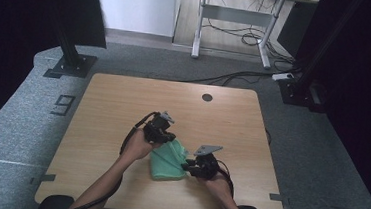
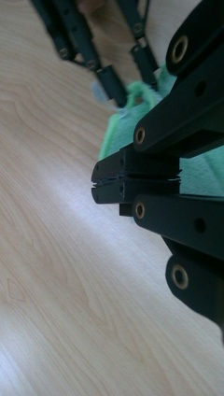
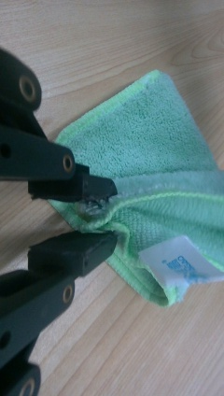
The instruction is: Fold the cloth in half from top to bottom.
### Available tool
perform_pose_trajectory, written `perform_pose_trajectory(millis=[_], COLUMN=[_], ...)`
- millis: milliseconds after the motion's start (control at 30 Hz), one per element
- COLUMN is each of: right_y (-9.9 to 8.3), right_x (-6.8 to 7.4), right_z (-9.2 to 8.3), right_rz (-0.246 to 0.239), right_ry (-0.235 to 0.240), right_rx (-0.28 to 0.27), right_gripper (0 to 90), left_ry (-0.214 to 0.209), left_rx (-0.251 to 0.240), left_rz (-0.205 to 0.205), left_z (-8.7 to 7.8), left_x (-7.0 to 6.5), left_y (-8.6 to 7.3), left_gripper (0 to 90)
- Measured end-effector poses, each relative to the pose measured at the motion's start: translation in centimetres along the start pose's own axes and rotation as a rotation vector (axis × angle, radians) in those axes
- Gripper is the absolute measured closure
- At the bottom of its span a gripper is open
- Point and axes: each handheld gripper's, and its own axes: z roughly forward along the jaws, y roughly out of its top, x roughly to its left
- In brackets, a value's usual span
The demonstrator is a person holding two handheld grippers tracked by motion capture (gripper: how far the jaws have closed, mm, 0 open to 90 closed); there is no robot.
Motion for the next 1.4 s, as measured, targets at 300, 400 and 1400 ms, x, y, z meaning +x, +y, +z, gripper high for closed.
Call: perform_pose_trajectory(millis=[300,400,1400], right_y=[-0.4,-0.5,1.4], right_x=[-0.4,-0.8,-0.6], right_z=[-1.3,-1.9,-1.9], right_rz=[-0.009,0.009,0.051], right_ry=[0.002,-0.013,-0.039], right_rx=[-0.022,-0.027,-0.090], right_gripper=[50.8,48.4,30.1], left_ry=[-0.008,0.003,0.078], left_rx=[-0.016,-0.014,-0.146], left_rz=[0.009,0.016,-0.091], left_z=[-1.4,-1.7,-5.2], left_x=[-1.3,-1.8,-0.3], left_y=[-2.5,-3.5,-7.3], left_gripper=[87.7,87.5,34.4])
